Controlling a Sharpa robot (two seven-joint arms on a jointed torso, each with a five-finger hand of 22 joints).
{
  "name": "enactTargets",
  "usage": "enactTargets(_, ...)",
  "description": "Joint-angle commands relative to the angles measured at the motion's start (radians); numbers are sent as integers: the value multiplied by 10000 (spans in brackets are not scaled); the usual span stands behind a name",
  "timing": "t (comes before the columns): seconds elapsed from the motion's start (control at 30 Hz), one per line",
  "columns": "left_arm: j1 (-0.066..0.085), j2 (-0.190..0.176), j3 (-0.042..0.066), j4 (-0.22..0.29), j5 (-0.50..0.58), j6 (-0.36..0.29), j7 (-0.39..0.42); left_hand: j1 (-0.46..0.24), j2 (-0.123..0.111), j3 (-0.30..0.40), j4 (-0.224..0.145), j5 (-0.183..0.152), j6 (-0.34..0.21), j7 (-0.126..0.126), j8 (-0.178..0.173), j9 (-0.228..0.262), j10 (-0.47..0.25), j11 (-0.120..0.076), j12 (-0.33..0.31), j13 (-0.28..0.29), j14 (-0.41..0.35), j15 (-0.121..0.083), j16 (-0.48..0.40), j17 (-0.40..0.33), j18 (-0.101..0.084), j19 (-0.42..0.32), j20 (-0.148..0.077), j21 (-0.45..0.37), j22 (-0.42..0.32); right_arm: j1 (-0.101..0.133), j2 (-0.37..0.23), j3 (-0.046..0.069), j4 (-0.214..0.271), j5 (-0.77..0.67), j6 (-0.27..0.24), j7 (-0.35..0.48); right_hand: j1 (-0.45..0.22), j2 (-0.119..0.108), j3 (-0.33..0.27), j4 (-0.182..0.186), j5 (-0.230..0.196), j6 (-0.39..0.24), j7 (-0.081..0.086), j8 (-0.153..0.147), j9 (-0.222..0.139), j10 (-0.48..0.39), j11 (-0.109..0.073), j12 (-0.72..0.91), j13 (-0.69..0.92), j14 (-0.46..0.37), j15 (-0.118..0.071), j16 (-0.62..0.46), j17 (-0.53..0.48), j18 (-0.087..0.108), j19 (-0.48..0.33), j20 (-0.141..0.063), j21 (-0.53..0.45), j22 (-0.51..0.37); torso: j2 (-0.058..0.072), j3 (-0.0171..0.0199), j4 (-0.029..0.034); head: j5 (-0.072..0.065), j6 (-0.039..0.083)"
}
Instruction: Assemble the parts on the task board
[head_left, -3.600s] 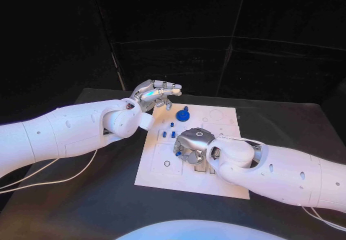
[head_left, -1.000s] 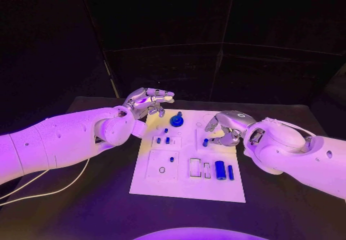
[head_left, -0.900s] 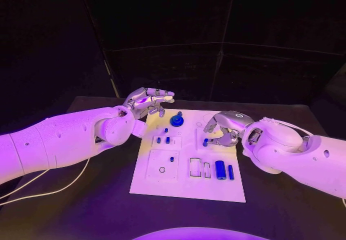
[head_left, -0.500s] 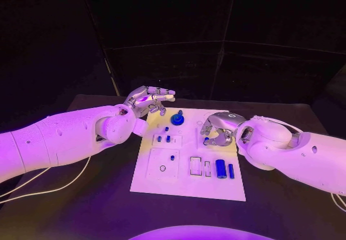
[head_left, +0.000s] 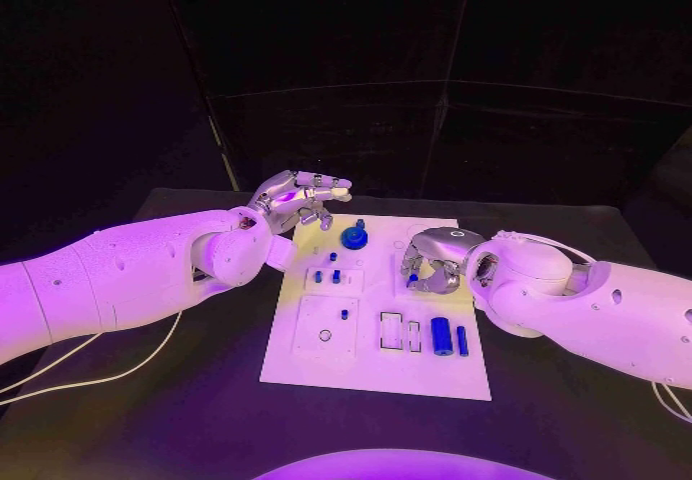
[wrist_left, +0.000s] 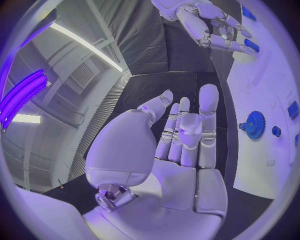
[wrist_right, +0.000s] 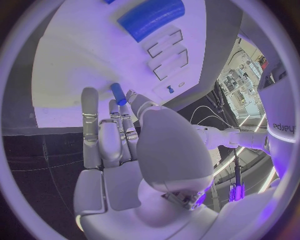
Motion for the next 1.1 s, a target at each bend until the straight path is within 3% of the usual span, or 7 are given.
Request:
enactTargets(0.03,16,11,8,6,29,142,49,44,53,-39,-3,26,-71,4,-47,-6,-39,-10,53,9,-26,54,63,-9,127,-19,48,-35,-9,11,17,3,-27,-219,178,-52,101,15,111,5,-14,79,-2,33,16,78,0,-1,-13,216,-78,23,16,81,96,-11,45,20,1,-2,4,-14,-9)
enactTargets(0.7,16,12,8,-3,28,172,22,44,53,-39,-3,26,-71,4,-47,-6,-39,-10,53,9,-26,54,63,-9,127,-19,48,-35,-9,-18,111,3,-209,-301,117,62,325,78,609,-86,-211,278,-18,38,4,318,-36,-123,-13,250,-107,95,121,57,183,-41,170,180,-3,-5,-8,-33,-31)
enactTargets(1.1,16,13,8,-3,28,170,18,44,53,-39,-3,26,-71,4,-47,-6,-39,-10,53,9,-26,54,63,-9,127,-19,48,-35,-9,-39,108,3,-210,-301,-453,190,509,243,1065,-290,-368,895,-135,309,94,1048,-217,7,61,312,-251,245,330,13,355,-158,431,526,-3,-4,13,-72,-45)
